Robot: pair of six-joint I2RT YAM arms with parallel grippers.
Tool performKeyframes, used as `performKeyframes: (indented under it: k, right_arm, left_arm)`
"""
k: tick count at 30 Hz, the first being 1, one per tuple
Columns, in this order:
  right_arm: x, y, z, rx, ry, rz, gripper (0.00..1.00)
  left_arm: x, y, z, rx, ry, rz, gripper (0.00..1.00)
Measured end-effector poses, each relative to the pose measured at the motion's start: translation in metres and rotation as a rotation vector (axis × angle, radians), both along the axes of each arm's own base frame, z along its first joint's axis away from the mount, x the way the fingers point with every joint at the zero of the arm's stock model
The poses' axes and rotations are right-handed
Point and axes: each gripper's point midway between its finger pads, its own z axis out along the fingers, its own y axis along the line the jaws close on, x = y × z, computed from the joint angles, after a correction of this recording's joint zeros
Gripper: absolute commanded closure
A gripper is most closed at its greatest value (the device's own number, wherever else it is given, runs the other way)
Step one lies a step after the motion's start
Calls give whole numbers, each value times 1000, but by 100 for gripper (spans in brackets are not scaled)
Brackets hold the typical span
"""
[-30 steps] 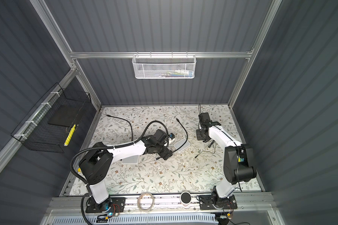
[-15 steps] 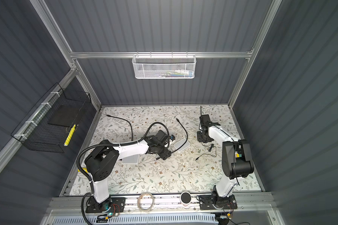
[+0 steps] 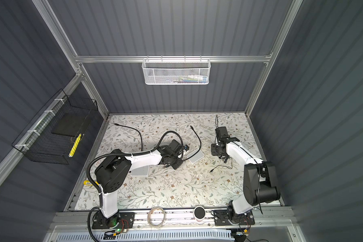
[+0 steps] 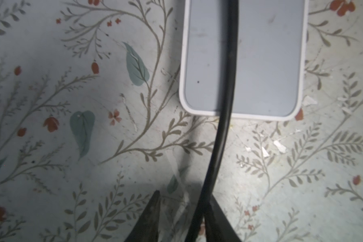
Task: Insert the plug into the switch port
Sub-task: 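Lower the cable toward the router edge with left gripper while right gripper hovers by adapter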
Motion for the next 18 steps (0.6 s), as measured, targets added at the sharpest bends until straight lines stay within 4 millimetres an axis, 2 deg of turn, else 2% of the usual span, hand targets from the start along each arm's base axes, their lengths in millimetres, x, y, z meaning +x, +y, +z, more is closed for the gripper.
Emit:
performKeyframes:
  k: [3,6,8,11,15,18]
  right_arm:
    - [-2,8,-4,11,10,10,56]
    - [-1,16,-5,22,6,19,56]
    - [0,20,-5,29,3,25,55]
    - [0,26,-7,38,5,36,55]
    - [-1,29,-14,35,24,45,55]
    - [-2,29,-19,31,38,46,55]
  left_arm:
    - [18,-5,15,-21,-45,3,65]
    - [45,-4,27,-41,-88,25,65]
    - [67,-1,28,-52,-110,51,65]
    - [91,9,19,-43,-119,85,64]
    - [100,25,7,-15,-97,116,60]
    - [93,19,17,-48,-83,85,45]
